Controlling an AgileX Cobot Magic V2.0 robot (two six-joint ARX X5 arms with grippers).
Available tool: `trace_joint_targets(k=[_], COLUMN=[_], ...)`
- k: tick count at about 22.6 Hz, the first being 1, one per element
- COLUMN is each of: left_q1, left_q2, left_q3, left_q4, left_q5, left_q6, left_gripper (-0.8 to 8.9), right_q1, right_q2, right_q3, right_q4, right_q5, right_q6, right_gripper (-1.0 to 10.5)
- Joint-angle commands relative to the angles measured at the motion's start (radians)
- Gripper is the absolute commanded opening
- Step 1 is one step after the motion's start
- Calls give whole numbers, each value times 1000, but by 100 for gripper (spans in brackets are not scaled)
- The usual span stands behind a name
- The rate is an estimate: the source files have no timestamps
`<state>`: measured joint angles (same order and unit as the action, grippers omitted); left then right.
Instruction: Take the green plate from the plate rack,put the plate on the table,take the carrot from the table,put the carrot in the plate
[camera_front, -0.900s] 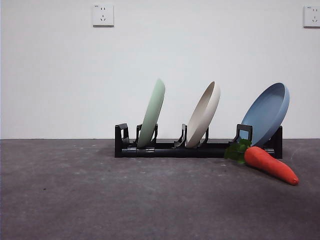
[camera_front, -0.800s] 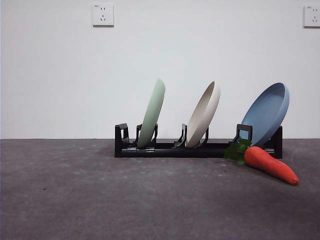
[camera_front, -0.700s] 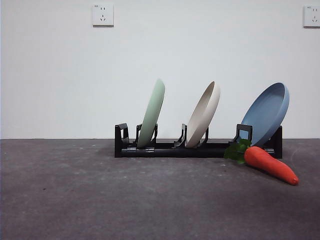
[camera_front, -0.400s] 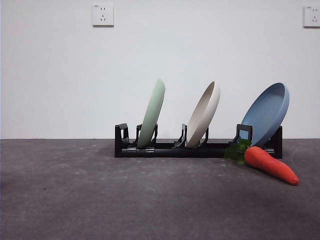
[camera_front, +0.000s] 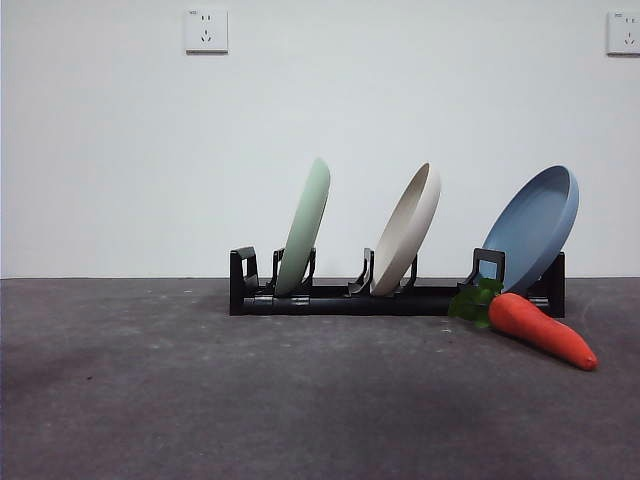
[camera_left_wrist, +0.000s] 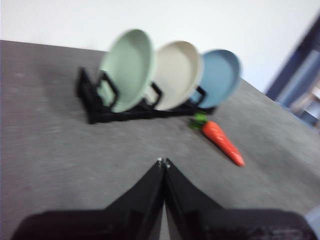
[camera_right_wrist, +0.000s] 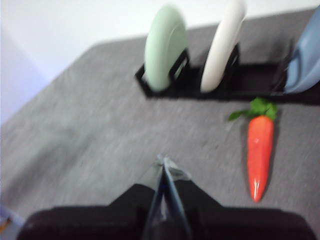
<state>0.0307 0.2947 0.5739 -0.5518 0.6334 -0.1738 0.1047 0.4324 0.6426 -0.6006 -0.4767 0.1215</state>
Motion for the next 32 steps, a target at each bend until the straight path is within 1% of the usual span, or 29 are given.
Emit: trace_joint_targets(k=[1, 4, 8, 11, 13, 14, 15, 16, 17, 18, 19, 20, 23, 25, 27, 29, 30, 31, 32], left_q1=[3, 3, 2, 2, 2, 2, 2, 2, 2, 2, 2, 2, 2, 2, -9, -43, -65, -92, -122], left_q2=[51, 110, 167, 200, 204, 204, 204, 204, 204, 204, 204, 205, 229, 276, 337, 409, 451, 497, 544], left_q3=[52, 112, 172, 212, 216, 216, 216, 216, 216, 217, 216, 217, 227, 254, 287, 326, 346, 367, 390], left_q4=[-35, -87, -164, -234, -242, -243, -243, -243, -243, -243, -242, -239, -225, -215, -169, -107, -71, -31, 6], left_q5=[78, 150, 216, 223, 222, 221, 214, 199, 197, 197, 198, 196, 148, 138, 133, 127, 124, 113, 80], left_q6=[67, 96, 151, 198, 201, 200, 199, 193, 193, 193, 193, 193, 193, 193, 193, 192, 179, 163, 153], left_gripper=[-6, -7, -7, -7, 0, 32, 170, 396, 592, 632, 630, 630, 630, 630, 630, 629, 629, 629, 629], right_q1=[2, 2, 2, 2, 2, 2, 2, 2, 2, 2, 2, 2, 2, 2, 2, 2, 2, 2, 2], right_q2=[63, 132, 197, 230, 235, 235, 235, 235, 235, 235, 235, 235, 235, 235, 235, 235, 235, 235, 236], right_q3=[89, 183, 267, 299, 299, 299, 299, 299, 299, 299, 299, 299, 299, 299, 299, 299, 299, 299, 299], right_q4=[-117, -249, -380, -426, -425, -425, -425, -424, -423, -422, -422, -422, -422, -421, -421, -421, -421, -421, -421], right_q5=[-27, -42, -77, -74, -71, -70, -68, -67, -66, -66, -66, -66, -66, -66, -66, -66, -66, -66, -66], right_q6=[-134, -219, -296, -312, -312, -312, -311, -308, -298, -290, -286, -286, -286, -286, -286, -286, -286, -286, -286], right_gripper=[-11, -11, -11, -11, 7, 22, 121, 285, 472, 606, 630, 630, 630, 629, 629, 629, 629, 629, 629])
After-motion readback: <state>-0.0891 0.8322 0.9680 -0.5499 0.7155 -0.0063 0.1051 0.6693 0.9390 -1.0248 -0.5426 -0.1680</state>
